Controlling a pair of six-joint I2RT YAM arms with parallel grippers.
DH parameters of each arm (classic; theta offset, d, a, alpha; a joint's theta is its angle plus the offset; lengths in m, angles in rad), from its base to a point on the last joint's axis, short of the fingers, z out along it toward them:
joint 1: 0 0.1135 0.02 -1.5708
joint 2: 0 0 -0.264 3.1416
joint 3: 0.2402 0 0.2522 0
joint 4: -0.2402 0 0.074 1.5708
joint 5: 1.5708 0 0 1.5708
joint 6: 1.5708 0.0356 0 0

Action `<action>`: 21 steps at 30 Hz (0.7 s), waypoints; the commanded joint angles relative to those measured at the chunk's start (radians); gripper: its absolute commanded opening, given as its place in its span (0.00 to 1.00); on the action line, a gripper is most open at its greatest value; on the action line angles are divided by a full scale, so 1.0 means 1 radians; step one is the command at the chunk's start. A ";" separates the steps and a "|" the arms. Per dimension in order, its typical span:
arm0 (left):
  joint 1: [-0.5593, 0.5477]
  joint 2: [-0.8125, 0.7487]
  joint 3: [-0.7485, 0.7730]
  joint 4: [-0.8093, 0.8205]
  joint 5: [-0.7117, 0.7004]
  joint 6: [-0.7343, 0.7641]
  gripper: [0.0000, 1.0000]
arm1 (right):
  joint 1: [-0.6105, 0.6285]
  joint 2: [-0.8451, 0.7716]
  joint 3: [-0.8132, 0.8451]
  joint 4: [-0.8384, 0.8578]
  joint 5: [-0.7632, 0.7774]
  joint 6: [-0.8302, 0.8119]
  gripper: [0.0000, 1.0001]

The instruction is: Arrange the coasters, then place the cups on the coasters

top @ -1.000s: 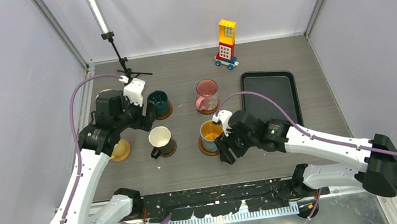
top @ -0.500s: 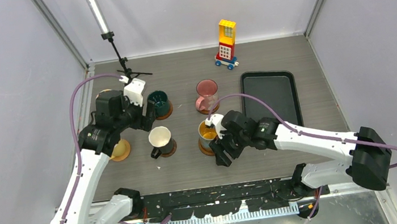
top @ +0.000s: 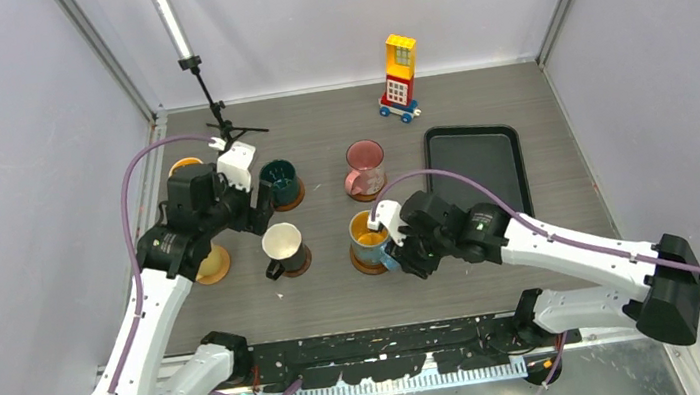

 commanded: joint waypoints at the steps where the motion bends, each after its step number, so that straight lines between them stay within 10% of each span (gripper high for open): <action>1: 0.003 -0.015 0.003 0.018 0.021 0.001 0.77 | 0.004 0.037 0.025 -0.001 0.131 -0.137 0.34; 21: 0.004 -0.020 -0.004 0.024 0.011 0.000 0.77 | 0.040 0.194 0.079 0.108 0.061 -0.146 0.15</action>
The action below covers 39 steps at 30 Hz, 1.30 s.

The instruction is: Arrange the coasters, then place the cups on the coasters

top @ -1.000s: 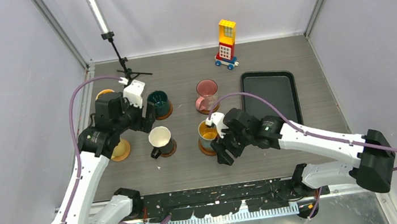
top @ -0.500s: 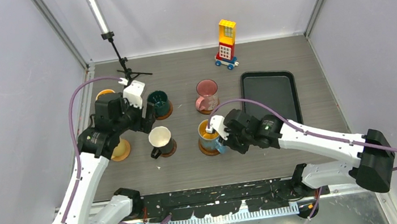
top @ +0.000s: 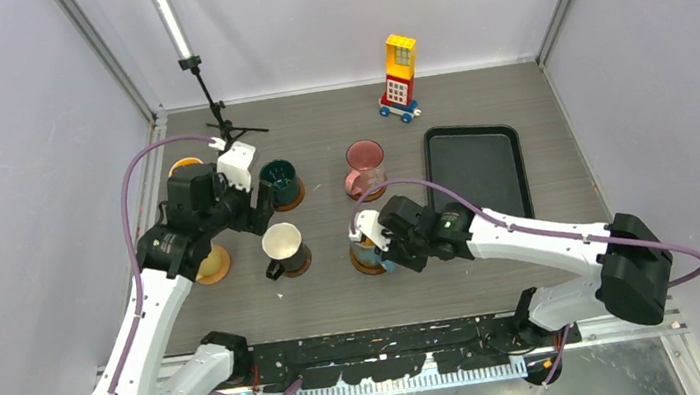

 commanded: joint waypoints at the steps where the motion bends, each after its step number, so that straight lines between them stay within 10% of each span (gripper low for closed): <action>1: 0.004 -0.020 -0.007 0.026 0.010 0.001 0.77 | 0.036 0.004 0.068 0.054 -0.040 0.035 0.15; 39: 0.004 -0.019 -0.015 0.028 0.065 -0.001 0.77 | 0.151 0.187 0.275 0.122 -0.060 0.172 0.19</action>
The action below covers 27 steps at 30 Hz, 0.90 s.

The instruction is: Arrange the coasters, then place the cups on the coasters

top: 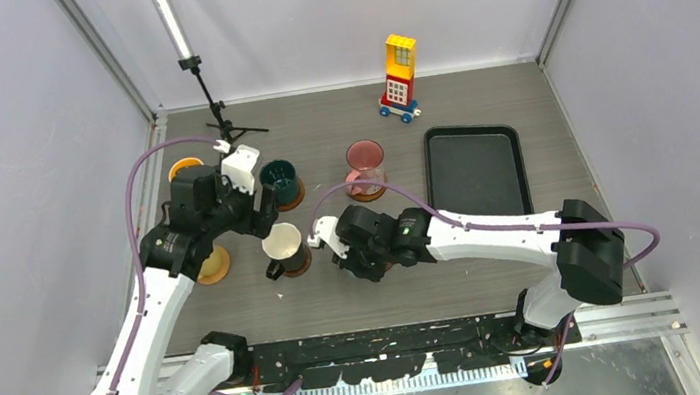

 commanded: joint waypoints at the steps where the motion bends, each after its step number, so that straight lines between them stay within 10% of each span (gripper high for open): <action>1: 0.004 -0.024 0.008 0.027 0.021 0.000 0.77 | 0.003 -0.048 0.096 0.012 -0.030 0.018 0.21; 7: 0.004 0.023 0.058 0.013 0.073 0.005 0.80 | -0.039 -0.154 0.216 -0.103 -0.074 0.046 0.43; 13: 0.002 0.119 0.172 -0.044 0.094 0.020 0.93 | -0.370 -0.173 0.314 -0.284 -0.210 0.028 0.58; 27: 0.002 0.213 0.247 -0.065 0.072 0.027 0.94 | -0.880 -0.073 0.128 -0.539 -0.026 -0.339 0.53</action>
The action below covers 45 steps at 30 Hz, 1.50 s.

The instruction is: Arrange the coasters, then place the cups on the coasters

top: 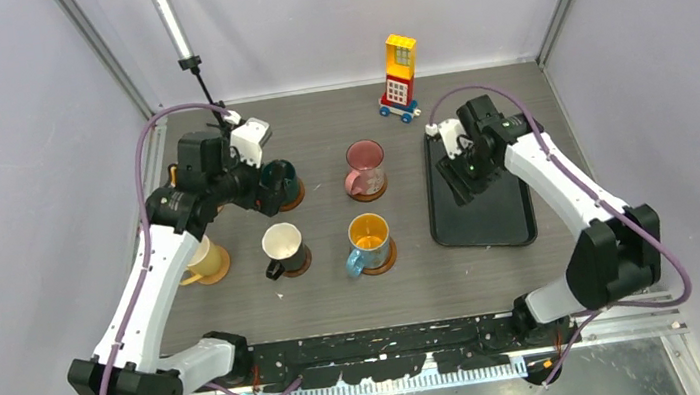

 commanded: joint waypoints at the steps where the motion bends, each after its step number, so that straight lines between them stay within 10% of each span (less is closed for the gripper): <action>1: 0.002 0.008 0.036 -0.003 0.007 -0.005 0.94 | -0.030 0.057 -0.055 -0.044 0.079 -0.127 0.52; 32: 0.002 -0.033 0.000 -0.022 0.003 -0.013 0.95 | 0.124 0.166 -0.354 0.046 0.037 -0.167 0.55; 45: 0.058 0.237 0.368 -0.407 0.015 -0.013 1.00 | -0.066 0.101 0.082 -0.064 -0.117 -0.060 0.60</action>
